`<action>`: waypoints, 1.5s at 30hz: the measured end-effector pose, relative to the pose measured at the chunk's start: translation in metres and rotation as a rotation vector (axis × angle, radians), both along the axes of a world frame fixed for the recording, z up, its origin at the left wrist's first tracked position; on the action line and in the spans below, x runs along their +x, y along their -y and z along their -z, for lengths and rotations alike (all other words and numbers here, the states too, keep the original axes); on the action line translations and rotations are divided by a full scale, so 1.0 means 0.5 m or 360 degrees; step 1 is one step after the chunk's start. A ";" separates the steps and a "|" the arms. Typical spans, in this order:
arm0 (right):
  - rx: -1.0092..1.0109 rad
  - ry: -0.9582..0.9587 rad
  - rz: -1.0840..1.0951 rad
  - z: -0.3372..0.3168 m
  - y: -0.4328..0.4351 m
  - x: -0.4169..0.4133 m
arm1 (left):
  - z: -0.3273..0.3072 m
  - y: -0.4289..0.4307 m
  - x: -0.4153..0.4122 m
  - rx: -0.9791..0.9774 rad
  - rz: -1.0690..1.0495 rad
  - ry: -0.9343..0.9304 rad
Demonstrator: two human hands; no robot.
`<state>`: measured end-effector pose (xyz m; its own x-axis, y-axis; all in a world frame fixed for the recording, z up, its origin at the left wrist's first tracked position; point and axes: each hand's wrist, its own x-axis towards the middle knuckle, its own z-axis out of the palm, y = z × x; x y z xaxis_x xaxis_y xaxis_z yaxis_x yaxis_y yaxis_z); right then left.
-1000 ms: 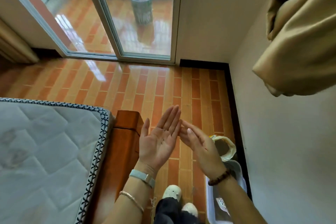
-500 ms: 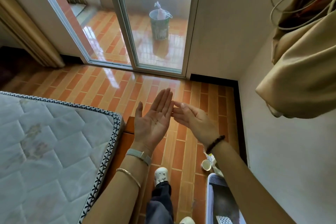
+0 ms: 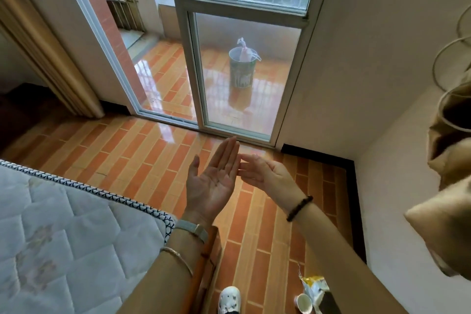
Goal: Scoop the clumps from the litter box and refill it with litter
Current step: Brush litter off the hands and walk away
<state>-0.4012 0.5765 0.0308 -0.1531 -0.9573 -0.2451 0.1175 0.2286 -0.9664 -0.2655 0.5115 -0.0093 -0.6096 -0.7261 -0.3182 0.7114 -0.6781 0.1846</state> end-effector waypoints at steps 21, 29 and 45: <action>0.0004 0.0136 -0.0503 0.005 0.619 -0.178 | -0.003 0.516 -0.154 -0.0002 -0.0568 -0.0056; 0.0084 0.0158 -0.0857 0.013 0.836 -0.187 | 0.006 0.670 -0.160 0.0013 -0.0894 -0.0102; 0.0167 0.0230 -0.1142 0.018 1.271 0.053 | 0.013 1.050 0.066 -0.0038 -0.1200 -0.0060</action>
<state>-0.3749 -0.0588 0.0219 0.5425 -0.7804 -0.3110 0.0289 0.3873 -0.9215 -0.2325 -0.0136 -0.0160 0.0453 -0.9571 -0.2862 0.9872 -0.0010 0.1597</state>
